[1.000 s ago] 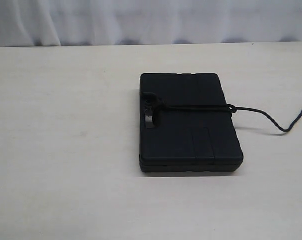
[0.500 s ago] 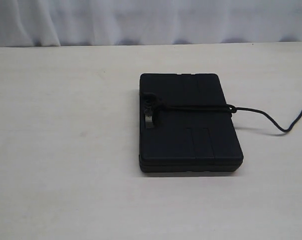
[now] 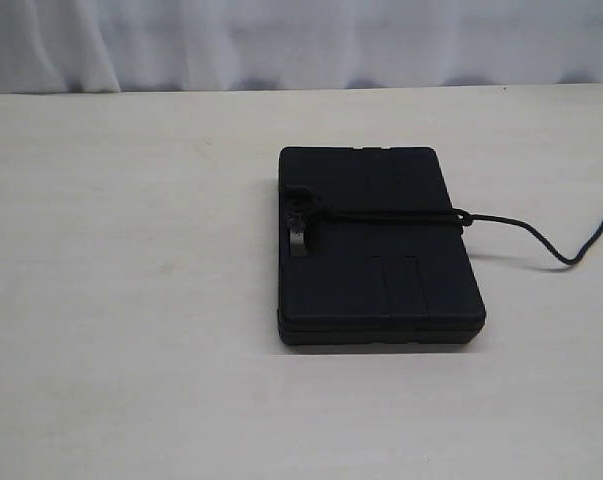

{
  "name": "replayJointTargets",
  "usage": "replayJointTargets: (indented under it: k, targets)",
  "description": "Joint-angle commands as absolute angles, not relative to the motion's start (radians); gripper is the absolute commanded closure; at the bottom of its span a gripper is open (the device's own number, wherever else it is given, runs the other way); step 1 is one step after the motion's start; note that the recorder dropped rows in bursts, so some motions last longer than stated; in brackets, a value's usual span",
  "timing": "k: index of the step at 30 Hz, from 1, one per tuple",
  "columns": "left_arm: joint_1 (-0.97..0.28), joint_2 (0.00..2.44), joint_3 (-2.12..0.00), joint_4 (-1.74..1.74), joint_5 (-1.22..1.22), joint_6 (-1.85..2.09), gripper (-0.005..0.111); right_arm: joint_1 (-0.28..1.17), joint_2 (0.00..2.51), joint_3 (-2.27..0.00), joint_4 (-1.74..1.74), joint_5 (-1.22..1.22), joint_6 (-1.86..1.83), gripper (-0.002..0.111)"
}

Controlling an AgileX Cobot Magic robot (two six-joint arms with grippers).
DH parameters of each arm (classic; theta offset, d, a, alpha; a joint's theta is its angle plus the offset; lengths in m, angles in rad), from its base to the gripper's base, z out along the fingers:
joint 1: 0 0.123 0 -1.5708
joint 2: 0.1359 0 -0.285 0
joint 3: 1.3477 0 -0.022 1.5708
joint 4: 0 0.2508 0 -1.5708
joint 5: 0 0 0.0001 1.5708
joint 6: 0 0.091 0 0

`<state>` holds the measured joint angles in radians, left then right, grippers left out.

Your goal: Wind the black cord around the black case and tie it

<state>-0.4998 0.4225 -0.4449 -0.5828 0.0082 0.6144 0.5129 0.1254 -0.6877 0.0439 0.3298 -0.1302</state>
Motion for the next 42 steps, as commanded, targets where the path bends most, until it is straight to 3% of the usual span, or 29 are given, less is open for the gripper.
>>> replayJointTargets:
  k: [1, 6, 11, 26, 37, 42]
  targets:
    - [-0.502, 0.42, -0.442, -0.585, 0.0, 0.604, 0.107, 0.515, 0.121, -0.683, 0.048, 0.335, -0.135, 0.104]
    - [-0.502, 0.42, -0.442, -0.542, 0.0, 0.604, 0.107, 0.515, 0.121, -0.683, 0.048, 0.335, -0.135, 0.104]
    - [-0.447, 0.394, -0.442, -0.119, 0.009, 0.604, 0.107, 0.515, 0.121, -0.683, 0.048, 0.335, -0.135, 0.104]
    - [-0.076, 0.179, -0.442, -0.061, 0.009, 0.604, 0.107, 0.515, 0.121, -0.683, 0.048, 0.335, -0.135, 0.104]
    - [-0.053, 0.0, -0.442, -0.059, 0.0, 0.604, 0.107, 0.515, 0.121, -0.683, 0.048, 0.335, -0.135, 0.104]
    - [-0.053, 0.0, -0.43, 0.217, -0.014, 0.604, 0.107, 0.515, 0.121, -0.683, 0.048, 0.335, -0.135, 0.104]
